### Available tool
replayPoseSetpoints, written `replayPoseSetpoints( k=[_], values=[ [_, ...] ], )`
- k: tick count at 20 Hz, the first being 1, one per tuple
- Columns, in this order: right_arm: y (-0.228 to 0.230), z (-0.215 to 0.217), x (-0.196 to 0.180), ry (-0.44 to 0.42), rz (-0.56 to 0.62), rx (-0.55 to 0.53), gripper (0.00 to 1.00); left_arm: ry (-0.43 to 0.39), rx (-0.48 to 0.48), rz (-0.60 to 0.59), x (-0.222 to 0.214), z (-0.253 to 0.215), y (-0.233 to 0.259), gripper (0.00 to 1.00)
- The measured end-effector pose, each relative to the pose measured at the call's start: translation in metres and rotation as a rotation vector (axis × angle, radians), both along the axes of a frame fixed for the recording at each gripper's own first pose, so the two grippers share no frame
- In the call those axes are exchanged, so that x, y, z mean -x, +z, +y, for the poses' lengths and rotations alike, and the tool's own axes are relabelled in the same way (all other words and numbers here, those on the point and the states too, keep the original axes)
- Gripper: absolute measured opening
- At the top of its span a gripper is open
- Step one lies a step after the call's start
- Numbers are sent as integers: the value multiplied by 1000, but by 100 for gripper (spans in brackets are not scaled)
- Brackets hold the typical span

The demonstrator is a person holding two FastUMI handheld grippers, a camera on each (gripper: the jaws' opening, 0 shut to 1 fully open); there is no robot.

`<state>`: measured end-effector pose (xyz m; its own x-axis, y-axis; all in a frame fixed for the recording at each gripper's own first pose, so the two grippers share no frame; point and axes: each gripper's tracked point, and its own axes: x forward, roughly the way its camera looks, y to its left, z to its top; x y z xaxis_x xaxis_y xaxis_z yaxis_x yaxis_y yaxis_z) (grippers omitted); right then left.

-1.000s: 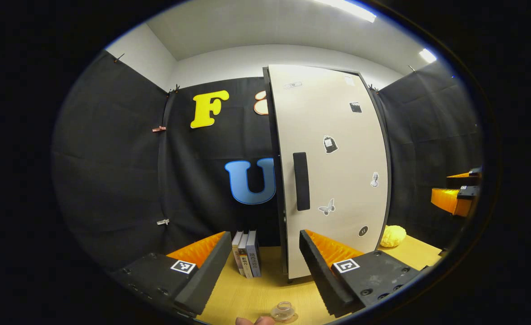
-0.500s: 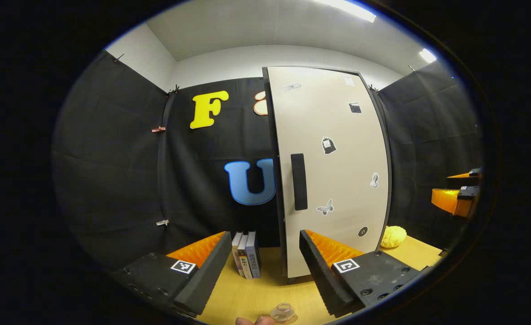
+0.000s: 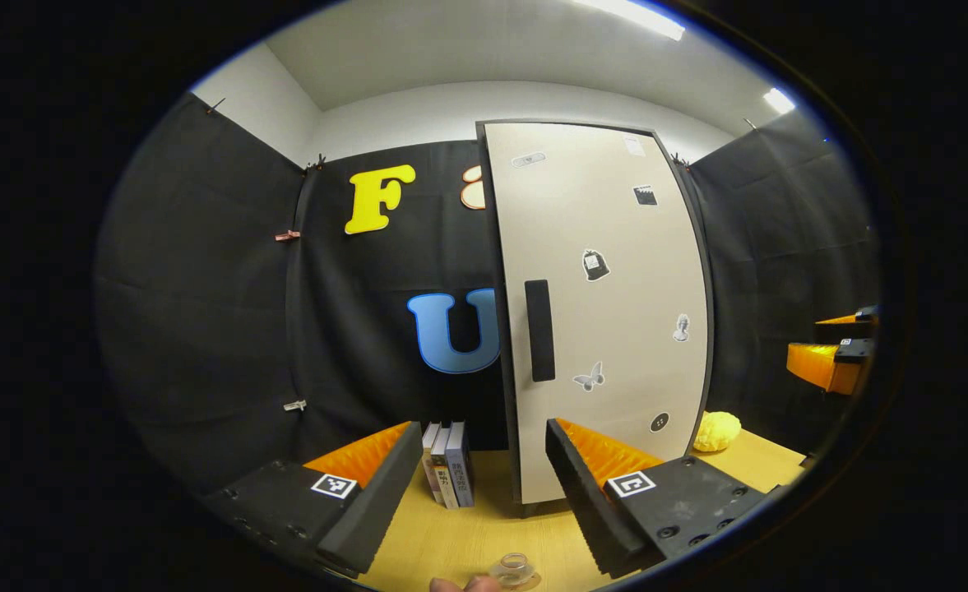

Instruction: Open the cabinet door with the right hand, grasp the bottle in the cabinet with the left hand and place it on the coaster, then close the cabinet door with the right hand.

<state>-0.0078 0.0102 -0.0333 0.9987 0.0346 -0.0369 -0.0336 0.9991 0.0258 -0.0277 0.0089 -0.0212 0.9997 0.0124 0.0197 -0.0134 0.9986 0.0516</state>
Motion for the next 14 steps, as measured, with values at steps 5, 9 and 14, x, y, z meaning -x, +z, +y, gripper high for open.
replayPoseSetpoints(
  k=[5, 9, 14],
  values=[
    [1, -4, -1, -1, -1, -2, 98, -1, -1, -3, -1, -3, 1, 95],
    [2, -4, -3, 4, 0, -2, 98, 1, -2, -3, -2, -5, 0, 95],
    [2, -6, -8, 3, 4, -4, 98, 3, -4, -2, -1, -7, 0, 95]
  ],
)
